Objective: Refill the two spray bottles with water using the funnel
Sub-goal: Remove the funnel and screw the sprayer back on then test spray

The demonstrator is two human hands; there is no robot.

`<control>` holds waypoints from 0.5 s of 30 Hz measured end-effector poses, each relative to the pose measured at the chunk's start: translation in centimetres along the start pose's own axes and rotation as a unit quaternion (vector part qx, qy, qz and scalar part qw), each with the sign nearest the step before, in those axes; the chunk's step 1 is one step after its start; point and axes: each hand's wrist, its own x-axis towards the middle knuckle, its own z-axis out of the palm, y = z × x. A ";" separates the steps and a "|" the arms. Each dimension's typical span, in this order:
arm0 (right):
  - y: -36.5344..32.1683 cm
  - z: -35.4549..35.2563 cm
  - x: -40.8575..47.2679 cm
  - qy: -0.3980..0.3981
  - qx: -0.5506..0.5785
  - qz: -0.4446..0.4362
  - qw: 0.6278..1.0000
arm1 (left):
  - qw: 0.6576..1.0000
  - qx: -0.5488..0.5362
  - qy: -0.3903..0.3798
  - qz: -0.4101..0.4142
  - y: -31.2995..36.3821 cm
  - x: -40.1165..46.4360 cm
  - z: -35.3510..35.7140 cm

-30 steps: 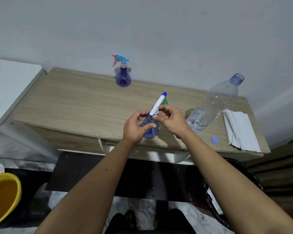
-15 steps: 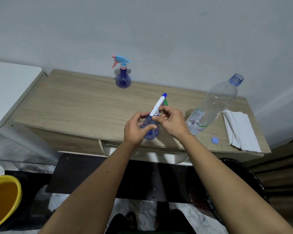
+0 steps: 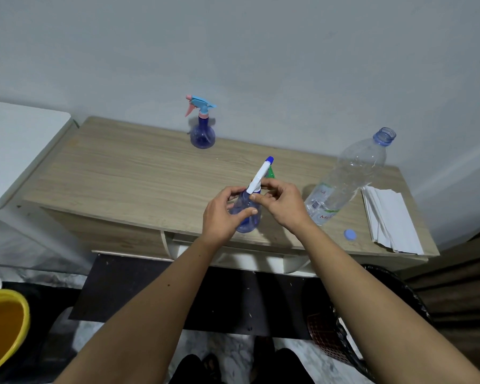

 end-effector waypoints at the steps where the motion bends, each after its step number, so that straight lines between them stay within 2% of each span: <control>1: 0.0 0.0 0.0 0.004 0.006 0.001 1.000 | 1.000 0.007 -0.005 0.003 0.0 0.0 -0.1; 9: 0.4 0.8 -0.7 0.041 0.005 0.002 0.999 | 0.998 0.057 -0.010 -0.025 -2.1 -0.7 -1.8; 12: 0.6 0.9 -1.0 0.071 0.027 0.013 0.997 | 0.990 0.140 0.008 0.000 -3.2 -1.1 -4.1; 15: 0.8 1.3 -1.5 0.105 0.061 0.021 0.992 | 0.966 0.256 0.022 0.025 -4.8 -0.3 -6.9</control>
